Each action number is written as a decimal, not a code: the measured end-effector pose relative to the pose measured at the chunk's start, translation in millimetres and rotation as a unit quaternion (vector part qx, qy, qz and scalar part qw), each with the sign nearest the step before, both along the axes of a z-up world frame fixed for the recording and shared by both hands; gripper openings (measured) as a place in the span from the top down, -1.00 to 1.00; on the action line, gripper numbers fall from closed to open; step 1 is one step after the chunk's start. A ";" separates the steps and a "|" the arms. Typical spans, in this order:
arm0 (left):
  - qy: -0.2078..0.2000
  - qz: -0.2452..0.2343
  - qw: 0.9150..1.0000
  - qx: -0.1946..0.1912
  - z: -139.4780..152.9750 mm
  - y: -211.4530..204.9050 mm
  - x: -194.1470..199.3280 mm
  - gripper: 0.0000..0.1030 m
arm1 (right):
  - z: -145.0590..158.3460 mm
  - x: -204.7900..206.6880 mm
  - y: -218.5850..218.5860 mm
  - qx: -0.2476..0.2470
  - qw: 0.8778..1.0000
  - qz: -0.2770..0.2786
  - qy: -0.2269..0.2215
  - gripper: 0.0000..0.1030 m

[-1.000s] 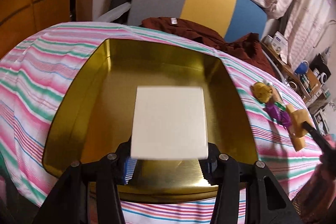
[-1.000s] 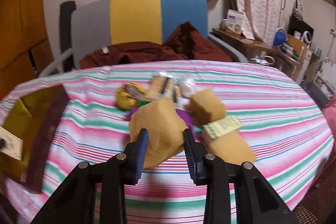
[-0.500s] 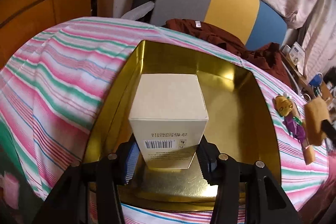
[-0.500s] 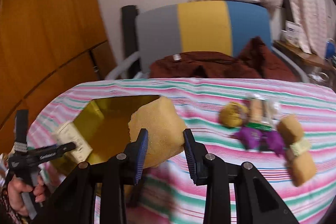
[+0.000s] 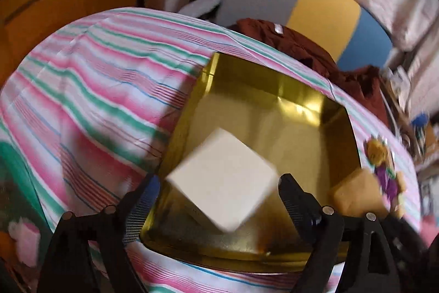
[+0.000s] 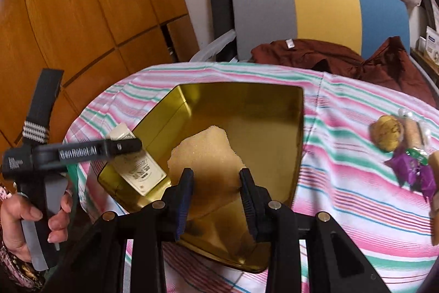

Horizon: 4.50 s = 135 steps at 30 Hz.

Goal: Organize objects

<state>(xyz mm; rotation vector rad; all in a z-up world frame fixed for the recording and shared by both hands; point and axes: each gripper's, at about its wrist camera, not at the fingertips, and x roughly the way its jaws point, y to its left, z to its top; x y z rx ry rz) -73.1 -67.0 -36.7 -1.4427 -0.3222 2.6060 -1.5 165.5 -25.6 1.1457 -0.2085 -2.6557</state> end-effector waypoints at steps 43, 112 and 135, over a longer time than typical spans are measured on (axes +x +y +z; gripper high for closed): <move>0.011 0.005 0.995 -0.094 42.6 -12.4 29.1 0.02 | 3.6 -1.1 -12.8 -0.067 0.998 0.013 0.010 0.04; 0.012 -0.271 0.951 0.148 10.4 238.5 90.5 -1.00 | -44.3 118.6 339.4 0.059 0.933 -0.354 -0.020 -0.44; -0.007 -0.287 0.955 0.080 -4.1 300.9 76.8 -1.00 | -71.3 108.1 352.3 -0.030 0.936 -0.349 0.033 -0.08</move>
